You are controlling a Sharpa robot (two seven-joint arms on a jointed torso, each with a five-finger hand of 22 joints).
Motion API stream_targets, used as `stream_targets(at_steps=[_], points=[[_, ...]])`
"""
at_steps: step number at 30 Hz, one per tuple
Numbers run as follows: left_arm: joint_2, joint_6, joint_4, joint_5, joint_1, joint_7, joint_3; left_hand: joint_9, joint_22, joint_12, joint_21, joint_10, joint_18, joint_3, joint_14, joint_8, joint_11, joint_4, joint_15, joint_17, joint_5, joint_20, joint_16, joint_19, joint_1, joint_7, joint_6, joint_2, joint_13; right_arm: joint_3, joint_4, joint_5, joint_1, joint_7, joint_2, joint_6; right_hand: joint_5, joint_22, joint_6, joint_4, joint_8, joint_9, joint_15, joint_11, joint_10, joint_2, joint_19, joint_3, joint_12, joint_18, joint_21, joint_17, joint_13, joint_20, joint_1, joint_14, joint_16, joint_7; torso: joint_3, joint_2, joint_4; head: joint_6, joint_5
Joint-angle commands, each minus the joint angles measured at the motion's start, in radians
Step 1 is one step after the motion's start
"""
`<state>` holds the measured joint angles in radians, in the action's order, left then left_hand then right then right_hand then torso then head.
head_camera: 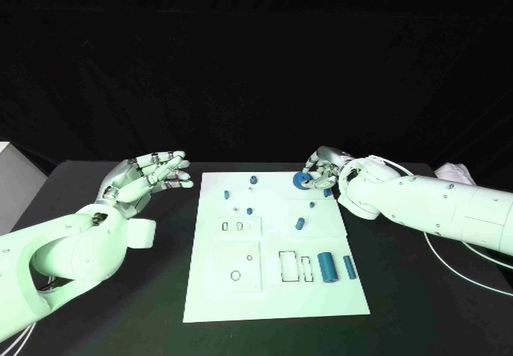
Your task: Assemble the parts on the task board
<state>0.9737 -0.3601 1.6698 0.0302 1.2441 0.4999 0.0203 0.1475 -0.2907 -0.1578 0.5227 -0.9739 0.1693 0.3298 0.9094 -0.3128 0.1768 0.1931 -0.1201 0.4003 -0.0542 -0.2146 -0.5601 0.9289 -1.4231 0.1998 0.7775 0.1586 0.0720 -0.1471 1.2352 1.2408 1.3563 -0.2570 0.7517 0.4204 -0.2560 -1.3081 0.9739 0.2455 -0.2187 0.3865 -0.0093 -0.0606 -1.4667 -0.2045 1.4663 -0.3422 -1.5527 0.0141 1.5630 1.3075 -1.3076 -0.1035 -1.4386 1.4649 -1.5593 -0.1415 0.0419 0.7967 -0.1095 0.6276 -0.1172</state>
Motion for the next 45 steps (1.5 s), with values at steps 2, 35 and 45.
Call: stream_targets(at_steps=[2, 35, 45], points=[[-0.002, 0.021, 0.001, 0.001, 0.001, 0.004, -0.001, 0.002, -0.001, -0.006, 0.007, 0.006, 0.008, 0.004, -0.006, -0.005, 0.002, -0.004, -0.002, 0.001, 0.003, 0.002, -0.005, -0.006, 0.008, 0.036, -0.005, -0.005, -0.001, 0.001, 0.040, 0.114, 0.000, 0.017, 0.006, 0.119, -0.010, -0.263, 0.020, -0.002, -0.008, 0.008, -0.008, 0.009, -0.097, 0.006, 0.104, -0.014, -0.008, -0.014, 0.008, 0.245, -0.254, 0.009, 0.004, 0.102, -0.006, 0.010, -0.0011, -0.002, 0.0015, -0.001, 0.001], [-0.017, 0.027, -0.003, 0.001, 0.002, 0.002, -0.001, 0.002, -0.003, -0.007, 0.009, 0.006, 0.009, 0.005, -0.006, -0.005, 0.002, -0.004, -0.002, 0.002, 0.003, 0.002, -0.007, -0.006, 0.007, 0.036, -0.005, -0.007, -0.001, -0.008, 0.133, 0.257, -0.016, -0.072, -0.164, 0.121, 0.004, -0.263, 0.026, -0.010, -0.006, 0.011, -0.011, 0.012, -0.097, -0.006, 0.104, -0.040, -0.009, -0.014, 0.008, 0.246, -0.255, 0.013, 0.024, 0.102, -0.006, 0.013, 0.0006, 0.003, -0.0020, -0.002, -0.002], [-0.018, 0.029, -0.004, 0.001, 0.002, 0.001, -0.001, 0.002, -0.004, -0.007, 0.010, 0.006, 0.009, 0.005, -0.007, -0.006, 0.002, -0.004, -0.002, 0.002, 0.003, 0.002, -0.008, -0.007, 0.008, 0.036, -0.005, -0.007, -0.001, -0.011, 0.108, 0.262, -0.022, -0.087, -0.187, 0.101, 0.005, -0.263, 0.025, -0.010, -0.005, 0.011, -0.011, 0.012, -0.098, -0.006, 0.104, -0.042, -0.010, -0.014, 0.008, 0.245, -0.255, 0.013, 0.026, 0.102, -0.006, 0.012, 0.0006, 0.003, -0.0034, 0.007, 0.003]])
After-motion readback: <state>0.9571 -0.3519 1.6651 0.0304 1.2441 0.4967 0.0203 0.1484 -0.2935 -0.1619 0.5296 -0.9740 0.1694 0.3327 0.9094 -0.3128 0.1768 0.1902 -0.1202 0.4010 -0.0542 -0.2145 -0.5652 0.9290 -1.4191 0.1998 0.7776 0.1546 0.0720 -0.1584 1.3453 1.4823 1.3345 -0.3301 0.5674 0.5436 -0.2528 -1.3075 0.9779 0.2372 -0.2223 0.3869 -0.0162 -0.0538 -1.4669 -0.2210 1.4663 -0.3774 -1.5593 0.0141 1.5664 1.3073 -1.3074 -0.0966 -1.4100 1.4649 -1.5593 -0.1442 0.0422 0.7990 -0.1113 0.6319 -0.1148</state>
